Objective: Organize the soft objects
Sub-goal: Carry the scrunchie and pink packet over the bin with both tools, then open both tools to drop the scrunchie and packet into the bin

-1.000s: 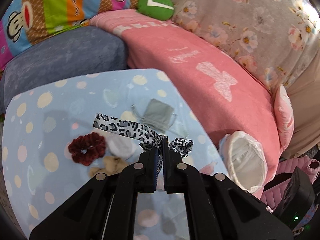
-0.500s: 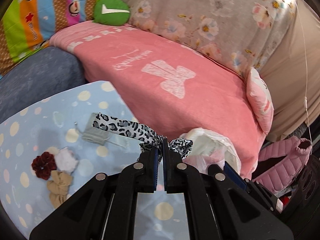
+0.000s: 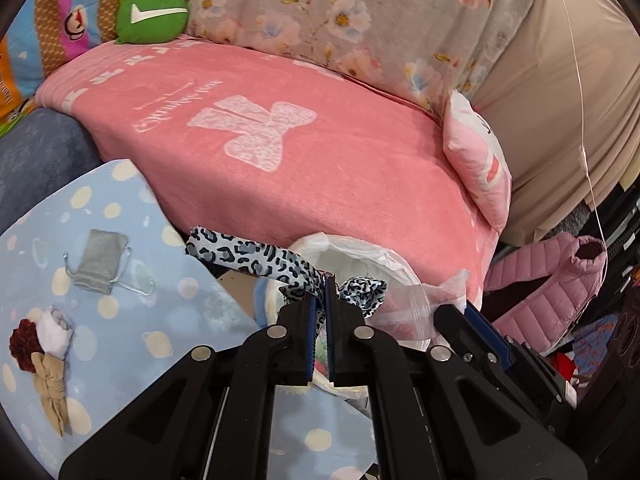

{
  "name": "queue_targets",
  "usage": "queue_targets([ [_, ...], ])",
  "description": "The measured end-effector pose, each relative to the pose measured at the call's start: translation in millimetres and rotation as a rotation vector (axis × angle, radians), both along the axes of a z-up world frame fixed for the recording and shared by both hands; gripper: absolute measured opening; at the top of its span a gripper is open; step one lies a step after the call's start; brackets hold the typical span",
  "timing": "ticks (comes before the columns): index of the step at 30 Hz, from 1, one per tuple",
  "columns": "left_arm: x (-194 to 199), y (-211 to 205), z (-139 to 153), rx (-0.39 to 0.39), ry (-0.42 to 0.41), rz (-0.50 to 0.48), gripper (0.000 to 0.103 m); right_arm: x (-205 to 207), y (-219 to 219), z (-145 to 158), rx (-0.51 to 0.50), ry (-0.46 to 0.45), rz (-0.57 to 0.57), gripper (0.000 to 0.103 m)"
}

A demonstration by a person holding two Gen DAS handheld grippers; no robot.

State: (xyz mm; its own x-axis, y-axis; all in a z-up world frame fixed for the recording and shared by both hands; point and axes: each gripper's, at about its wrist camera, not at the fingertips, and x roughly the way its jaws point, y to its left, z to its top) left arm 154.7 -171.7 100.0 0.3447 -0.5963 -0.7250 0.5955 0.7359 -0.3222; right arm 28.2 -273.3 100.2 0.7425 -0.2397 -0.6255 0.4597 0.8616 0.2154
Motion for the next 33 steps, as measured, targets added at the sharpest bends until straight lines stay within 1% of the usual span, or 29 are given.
queue_targets([
  [10, -8.4, -45.2, -17.1, 0.029, 0.017, -0.067, 0.004, -17.9, -35.8, -11.0, 0.015, 0.011, -0.068, 0.014],
  [15, -10.3, -60.2, -23.7, 0.062, 0.007, -0.075, 0.005, -17.7, -46.7, -15.4, 0.023, 0.019, -0.085, 0.014],
  [16, -10.0, -62.0, -24.8, 0.069, 0.006, -0.077, 0.007, -17.4, -48.4, -16.2, 0.025, 0.02, -0.087, 0.014],
  [17, -9.6, -62.9, -26.0, 0.075, 0.006, -0.075, 0.015, -17.2, -49.5, -17.2, 0.026, 0.022, -0.088, 0.014],
  [18, -8.9, -63.4, -26.8, 0.079, 0.006, -0.069, 0.026, -17.0, -50.0, -17.8, 0.026, 0.023, -0.088, 0.014],
  [20, -7.7, -62.0, -26.5, 0.075, -0.005, -0.057, 0.035, -16.5, -51.4, -18.8, 0.027, 0.024, -0.088, 0.014],
  [26, -7.1, -59.5, -22.0, 0.078, -0.032, -0.043, 0.042, -13.5, -51.9, -21.6, 0.029, 0.032, -0.085, 0.016],
  [28, -6.8, -57.2, -20.3, 0.082, -0.042, -0.037, 0.043, -11.7, -51.2, -22.0, 0.03, 0.035, -0.081, 0.019],
  [30, -5.8, -53.9, -19.9, 0.084, -0.046, -0.031, 0.044, -10.6, -49.8, -21.9, 0.028, 0.032, -0.084, 0.02],
  [32, -3.7, -49.4, -19.7, 0.082, -0.048, -0.022, 0.044, -8.5, -48.1, -20.9, 0.024, 0.031, -0.08, 0.03],
  [33, -2.4, -47.5, -19.5, 0.082, -0.047, -0.017, 0.044, -7.6, -46.6, -20.2, 0.018, 0.03, -0.081, 0.031],
])
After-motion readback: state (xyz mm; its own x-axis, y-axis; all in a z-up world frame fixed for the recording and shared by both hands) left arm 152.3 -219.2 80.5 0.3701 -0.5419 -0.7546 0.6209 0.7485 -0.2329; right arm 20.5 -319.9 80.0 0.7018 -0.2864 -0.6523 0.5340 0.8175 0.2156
